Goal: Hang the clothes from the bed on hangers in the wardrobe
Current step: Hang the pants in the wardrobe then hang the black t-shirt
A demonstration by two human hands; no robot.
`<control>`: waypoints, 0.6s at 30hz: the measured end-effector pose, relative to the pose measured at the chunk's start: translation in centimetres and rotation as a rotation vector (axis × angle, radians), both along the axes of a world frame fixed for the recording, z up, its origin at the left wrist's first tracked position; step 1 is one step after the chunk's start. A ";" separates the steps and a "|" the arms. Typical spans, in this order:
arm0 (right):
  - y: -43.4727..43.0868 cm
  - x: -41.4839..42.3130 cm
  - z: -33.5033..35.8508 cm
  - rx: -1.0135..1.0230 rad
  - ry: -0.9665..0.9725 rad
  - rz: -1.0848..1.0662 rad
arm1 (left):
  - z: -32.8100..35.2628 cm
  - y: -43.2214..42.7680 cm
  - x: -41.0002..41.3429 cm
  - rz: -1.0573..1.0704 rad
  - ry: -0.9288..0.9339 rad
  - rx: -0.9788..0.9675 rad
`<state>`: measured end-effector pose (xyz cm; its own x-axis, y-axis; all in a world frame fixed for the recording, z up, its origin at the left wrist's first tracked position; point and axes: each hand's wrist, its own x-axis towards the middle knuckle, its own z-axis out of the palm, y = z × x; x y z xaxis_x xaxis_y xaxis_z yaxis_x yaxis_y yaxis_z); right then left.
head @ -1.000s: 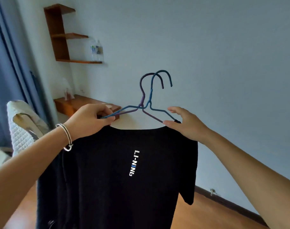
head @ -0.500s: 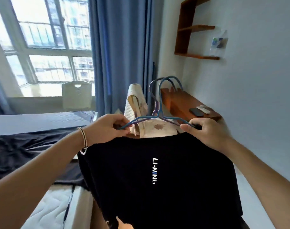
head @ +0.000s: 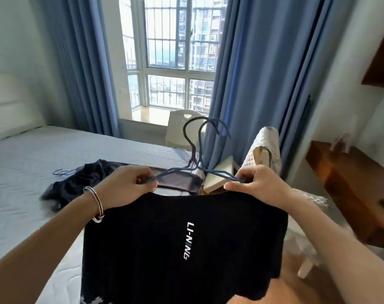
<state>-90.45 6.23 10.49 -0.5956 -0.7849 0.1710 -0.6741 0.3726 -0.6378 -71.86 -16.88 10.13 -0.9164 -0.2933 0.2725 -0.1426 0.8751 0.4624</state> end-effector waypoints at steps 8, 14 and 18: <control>-12.9 -8.3 -1.3 0.242 -0.114 0.314 | -1.3 -7.8 0.8 0.364 0.168 0.091; -23.2 -12.3 -6.3 0.192 -0.047 0.474 | -3.9 -12.3 0.8 0.638 0.110 0.177; -29.0 -13.1 -6.7 0.084 -0.074 0.599 | -4.9 -13.4 1.2 0.801 0.046 0.203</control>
